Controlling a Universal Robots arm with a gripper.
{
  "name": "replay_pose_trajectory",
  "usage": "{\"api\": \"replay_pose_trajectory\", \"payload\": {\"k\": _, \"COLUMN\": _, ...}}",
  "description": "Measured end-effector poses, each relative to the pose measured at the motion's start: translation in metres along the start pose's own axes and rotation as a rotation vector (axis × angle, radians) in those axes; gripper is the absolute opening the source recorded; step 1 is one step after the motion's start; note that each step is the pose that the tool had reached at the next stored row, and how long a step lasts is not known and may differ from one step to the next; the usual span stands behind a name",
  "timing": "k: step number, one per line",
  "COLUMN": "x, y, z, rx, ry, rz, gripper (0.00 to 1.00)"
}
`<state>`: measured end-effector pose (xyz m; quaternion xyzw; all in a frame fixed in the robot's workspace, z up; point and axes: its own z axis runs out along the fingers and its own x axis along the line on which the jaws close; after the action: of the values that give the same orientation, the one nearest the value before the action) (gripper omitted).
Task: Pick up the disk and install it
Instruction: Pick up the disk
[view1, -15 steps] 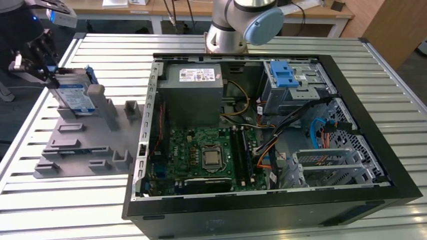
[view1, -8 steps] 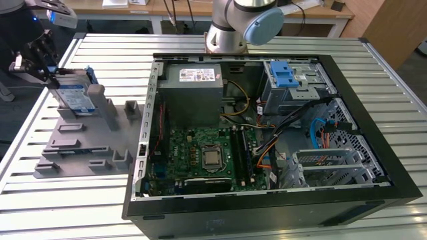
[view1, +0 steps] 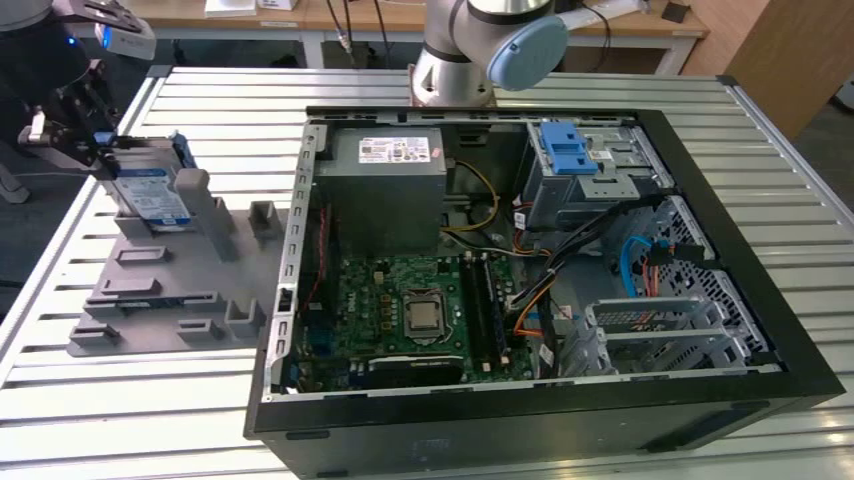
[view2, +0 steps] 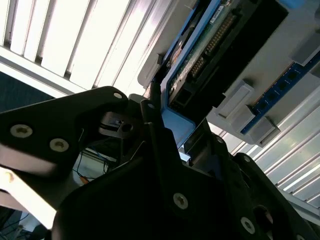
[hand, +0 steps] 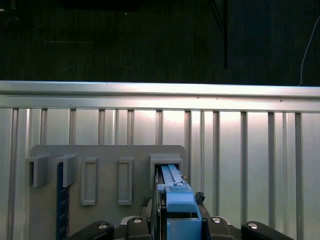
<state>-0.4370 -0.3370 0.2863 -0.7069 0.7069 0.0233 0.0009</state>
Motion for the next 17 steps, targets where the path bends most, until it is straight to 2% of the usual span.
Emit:
{"api": "replay_pose_trajectory", "payload": {"k": 2, "x": 0.0000, "y": 0.0000, "z": -0.0001, "rx": 0.0001, "ry": 0.0001, "rz": 0.001, "gripper": 0.43}}
{"api": "replay_pose_trajectory", "payload": {"k": 3, "x": -0.0001, "y": 0.0000, "z": -0.0003, "rx": 0.0002, "ry": -0.0001, "rz": 0.002, "gripper": 0.36}}
{"api": "replay_pose_trajectory", "payload": {"k": 17, "x": -0.0011, "y": 0.0004, "z": -0.0122, "rx": 0.0004, "ry": -0.0002, "rz": 0.012, "gripper": 0.36}}
